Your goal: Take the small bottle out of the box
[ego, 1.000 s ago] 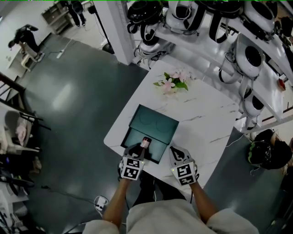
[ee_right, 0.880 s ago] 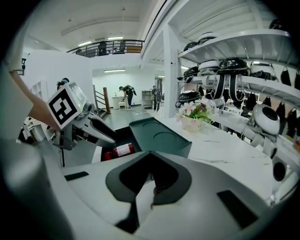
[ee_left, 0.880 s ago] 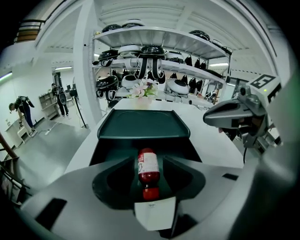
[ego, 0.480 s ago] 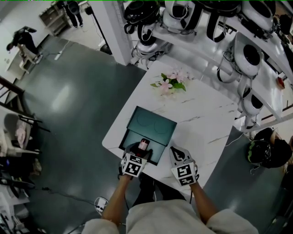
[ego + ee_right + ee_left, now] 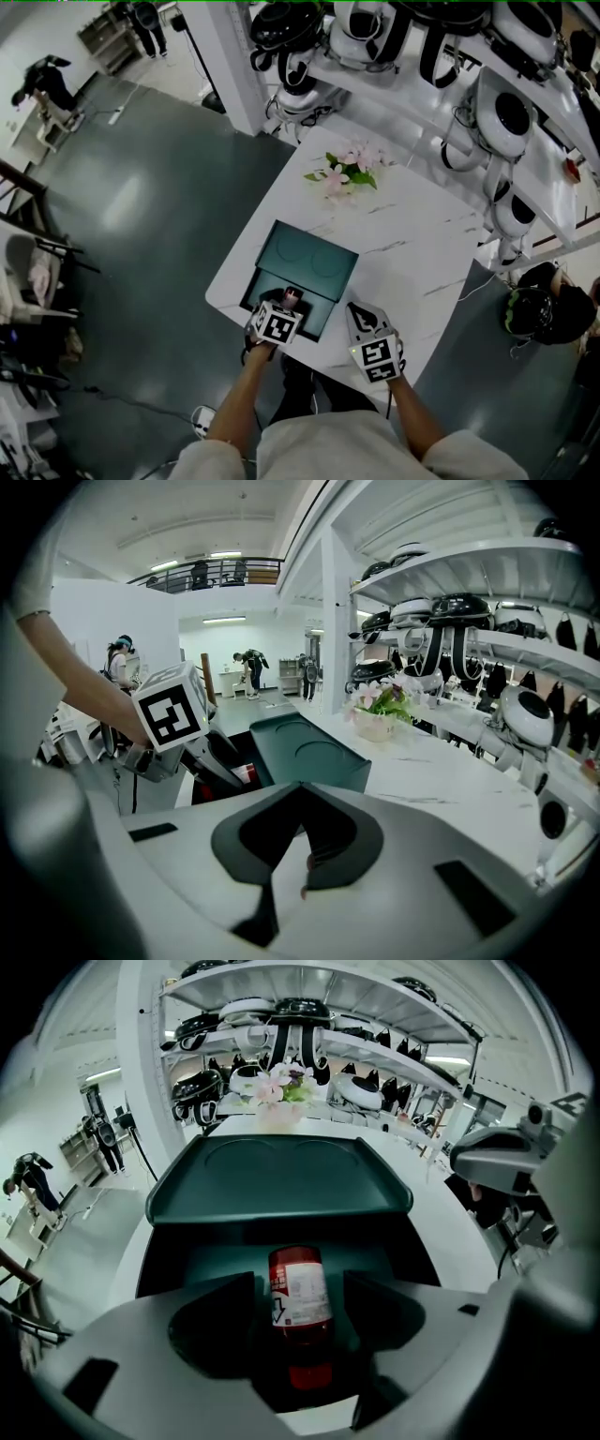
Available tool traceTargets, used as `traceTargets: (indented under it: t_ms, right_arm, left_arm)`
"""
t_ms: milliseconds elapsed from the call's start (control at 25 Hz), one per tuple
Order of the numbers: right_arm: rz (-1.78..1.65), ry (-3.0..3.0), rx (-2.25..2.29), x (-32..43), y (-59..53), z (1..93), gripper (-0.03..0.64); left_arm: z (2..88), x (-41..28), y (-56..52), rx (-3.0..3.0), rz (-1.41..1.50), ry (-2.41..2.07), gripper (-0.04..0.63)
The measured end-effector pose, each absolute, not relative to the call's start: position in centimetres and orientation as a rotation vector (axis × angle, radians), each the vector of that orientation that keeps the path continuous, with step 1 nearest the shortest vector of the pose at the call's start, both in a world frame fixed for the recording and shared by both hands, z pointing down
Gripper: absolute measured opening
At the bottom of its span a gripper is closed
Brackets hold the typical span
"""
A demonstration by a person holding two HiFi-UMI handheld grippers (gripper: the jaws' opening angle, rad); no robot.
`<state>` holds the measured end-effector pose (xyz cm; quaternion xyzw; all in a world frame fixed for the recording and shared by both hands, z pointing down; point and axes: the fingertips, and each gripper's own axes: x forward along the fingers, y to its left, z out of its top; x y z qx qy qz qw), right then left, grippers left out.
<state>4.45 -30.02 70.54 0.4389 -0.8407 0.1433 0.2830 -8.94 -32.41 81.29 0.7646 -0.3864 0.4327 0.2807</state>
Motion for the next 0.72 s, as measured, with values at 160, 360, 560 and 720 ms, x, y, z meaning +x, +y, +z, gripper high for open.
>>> traceTargets:
  t_ms: [160, 360, 560, 720]
  right_arm:
    - [0.384, -2.248, 1.166, 4.4, -30.0, 70.7, 0.021]
    - [0.381, -2.251, 1.166, 4.2, -30.1, 70.5, 0.021]
    - [0.384, -2.246, 1.172, 4.4, -30.1, 70.6, 0.021]
    - [0.386, -2.245, 1.179, 4.6, -30.0, 70.4, 0.021]
  left_arm:
    - [82.0, -8.7, -32.6, 2.003, 1.205, -1.006, 0.308]
    - [83.1, -8.9, -32.3, 1.912, 1.295, -0.954, 0.308]
    - [83.9, -9.1, -31.7, 1.849, 1.423, -0.894, 0.298]
    - [84.0, -9.3, -31.5, 1.852, 1.472, -0.876, 0.245]
